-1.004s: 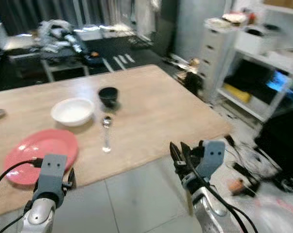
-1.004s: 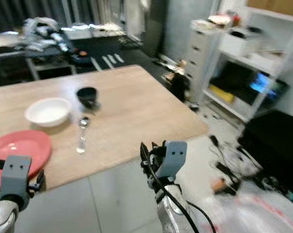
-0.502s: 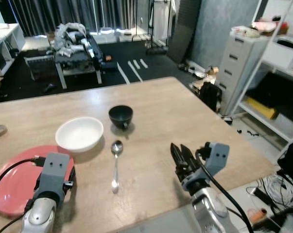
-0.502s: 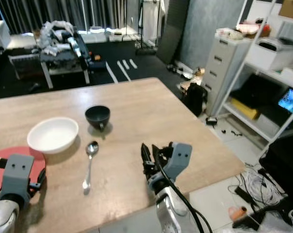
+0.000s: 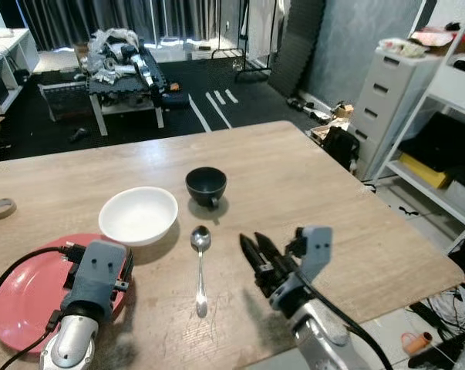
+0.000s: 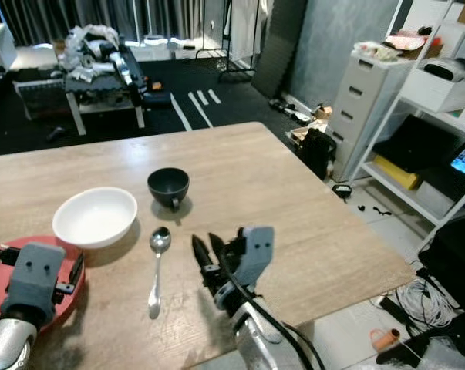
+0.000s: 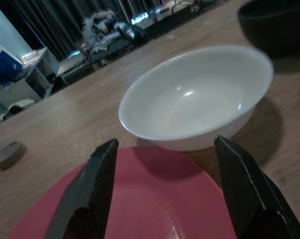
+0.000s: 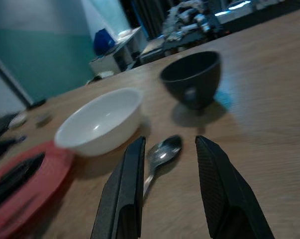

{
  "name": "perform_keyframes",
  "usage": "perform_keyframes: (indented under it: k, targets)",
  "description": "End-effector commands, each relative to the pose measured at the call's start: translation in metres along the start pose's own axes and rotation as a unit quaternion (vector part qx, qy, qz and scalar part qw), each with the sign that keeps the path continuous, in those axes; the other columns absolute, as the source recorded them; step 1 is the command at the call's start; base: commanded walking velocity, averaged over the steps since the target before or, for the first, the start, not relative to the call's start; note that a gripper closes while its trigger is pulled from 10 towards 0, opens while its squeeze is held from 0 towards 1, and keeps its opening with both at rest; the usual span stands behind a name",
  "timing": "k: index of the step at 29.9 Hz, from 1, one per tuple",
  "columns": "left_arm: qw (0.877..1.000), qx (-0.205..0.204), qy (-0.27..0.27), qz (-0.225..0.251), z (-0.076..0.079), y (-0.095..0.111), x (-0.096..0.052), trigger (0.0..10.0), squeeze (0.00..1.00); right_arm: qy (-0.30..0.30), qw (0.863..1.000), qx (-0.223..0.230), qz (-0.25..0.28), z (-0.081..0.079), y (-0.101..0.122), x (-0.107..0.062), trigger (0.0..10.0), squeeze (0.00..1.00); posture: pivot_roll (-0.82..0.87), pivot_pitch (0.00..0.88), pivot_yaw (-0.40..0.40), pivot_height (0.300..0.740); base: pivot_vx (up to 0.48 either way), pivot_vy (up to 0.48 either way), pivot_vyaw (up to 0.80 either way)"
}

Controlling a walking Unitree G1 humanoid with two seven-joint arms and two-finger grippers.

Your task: Setting the table

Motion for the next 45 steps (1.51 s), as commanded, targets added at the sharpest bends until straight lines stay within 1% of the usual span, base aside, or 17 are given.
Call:
perform_keyframes:
  k: [1, 3, 4, 6, 7, 8, 9, 10, 13, 14, 17, 19, 20, 21, 24, 33, 45]
  targets:
    - [1.0, 0.001, 0.006, 0.004, 0.0, 0.002, -0.006, 10.0, 0.0, 0.022, 0.999, -0.021, -0.019, -0.008, -0.006, -0.003, 10.0, 0.0, 0.08, 0.138, 0.081, 0.74, 0.0, 0.0, 0.0]
    - [1.0, -0.016, 0.01, 0.005, 0.001, 0.005, -0.007, 10.0, 0.0, 0.033, 0.998, -0.054, -0.029, -0.01, -0.009, -0.003, 10.0, 0.0, 0.08, 0.138, 0.076, 0.74, 0.0, 0.0, 0.0]
    - [1.0, -0.016, 0.01, 0.005, 0.001, 0.005, -0.007, 10.0, 0.0, 0.033, 0.998, -0.054, -0.029, -0.01, -0.009, -0.003, 10.0, 0.0, 0.08, 0.138, 0.076, 0.74, 0.0, 0.0, 0.0]
    - [0.995, -0.098, -0.002, -0.017, 0.002, 0.007, -0.006, 10.0, 0.0, 0.018, 0.993, -0.106, -0.049, -0.007, -0.014, -0.002, 10.0, 0.0, 0.09, 0.137, 0.069, 0.74, 0.0, 0.0, 0.0]
    - [0.991, -0.129, -0.016, -0.022, 0.003, 0.01, -0.006, 10.0, 0.0, 0.004, 0.989, -0.136, -0.061, -0.004, -0.018, 0.0, 10.0, 0.0, 0.09, 0.138, 0.069, 0.74, 0.0, 0.0, 0.0]
    - [0.989, -0.145, -0.025, -0.023, 0.004, 0.013, -0.006, 10.0, 0.0, -0.005, 0.986, -0.153, -0.068, -0.002, -0.02, 0.001, 10.0, 0.0, 0.09, 0.138, 0.069, 0.74, 0.0, 0.0, 0.0]
    - [0.989, -0.145, -0.025, -0.023, 0.004, 0.013, -0.006, 10.0, 0.0, -0.005, 0.986, -0.153, -0.068, -0.002, -0.02, 0.001, 10.0, 0.0, 0.09, 0.138, 0.069, 0.74, 0.0, 0.0, 0.0]
    - [0.986, -0.161, -0.042, -0.03, 0.002, 0.016, -0.004, 10.0, 0.0, -0.025, 0.983, -0.171, -0.063, 0.0, -0.019, 0.004, 10.0, 0.0, 0.1, 0.14, 0.066, 0.74, 0.0, 0.0, 0.0]
    - [0.982, -0.175, -0.054, -0.039, 0.0, 0.017, -0.002, 10.0, 0.0, -0.043, 0.982, -0.172, -0.059, 0.003, -0.018, 0.007, 10.0, 0.0, 0.11, 0.14, 0.064, 0.74, 0.0, 0.0, 0.0]
    - [0.982, -0.172, -0.053, -0.058, -0.003, 0.011, 0.001, 10.0, 0.0, -0.054, 0.983, -0.168, -0.056, 0.005, -0.017, 0.008, 10.0, 0.0, 0.11, 0.14, 0.065, 0.74, 0.0, 0.0, 0.0]
    - [0.984, -0.158, -0.037, -0.077, -0.011, 0.003, 0.006, 10.0, 0.0, -0.072, 0.983, -0.164, -0.05, 0.012, -0.013, 0.009, 10.0, 0.0, 0.1, 0.144, 0.069, 0.74, 0.0, 0.0, 0.0]
    - [0.987, -0.143, -0.01, -0.073, -0.018, 0.004, 0.007, 10.0, 0.0, -0.074, 0.982, -0.168, -0.048, 0.013, -0.011, 0.009, 10.0, 0.0, 0.1, 0.147, 0.068, 0.74, 0.0, 0.0, 0.0]
    - [0.987, -0.143, -0.01, -0.073, -0.018, 0.004, 0.007, 10.0, 0.0, -0.074, 0.982, -0.168, -0.048, 0.013, -0.011, 0.009, 10.0, 0.0, 0.1, 0.147, 0.068, 0.74, 0.0, 0.0, 0.0]
    - [0.991, -0.119, 0.011, -0.06, -0.024, 0.009, 0.007, 10.0, 0.0, -0.073, 0.983, -0.162, -0.048, 0.013, -0.011, 0.009, 10.0, 0.0, 0.1, 0.149, 0.067, 0.74, 0.0, 0.0, 0.43]
    - [0.991, -0.121, 0.027, -0.054, -0.028, 0.011, 0.007, 10.0, 0.0, -0.076, 0.984, -0.155, -0.048, 0.013, -0.012, 0.009, 10.0, 0.0, 0.11, 0.152, 0.063, 0.74, 0.0, 0.0, 0.63]
    - [0.99, -0.118, 0.03, -0.065, -0.031, 0.008, 0.005, 10.0, 0.0, -0.094, 0.985, -0.134, -0.049, 0.017, -0.014, 0.011, 10.0, 0.0, 0.11, 0.153, 0.065, 0.74, 0.0, 0.0, 0.78]
    - [0.991, -0.113, 0.024, -0.072, -0.025, 0.005, 0.007, 10.0, 0.0, -0.127, 0.984, -0.113, -0.057, 0.028, -0.016, 0.006, 10.0, 0.0, 0.1, 0.153, 0.073, 0.74, 0.0, 0.0, 0.79]
Point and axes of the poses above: a point about 5 cm out from each wrist's last joint towards the gripper, its own x axis pointing out of the wrist towards the gripper, its own y axis along the axis of the wrist's last joint, z = x × y, the point moved 3 cm from there along x, pointing out of the wrist towards the gripper, and after that the axes turned 8 degrees about -x, right-handed, at the moved point
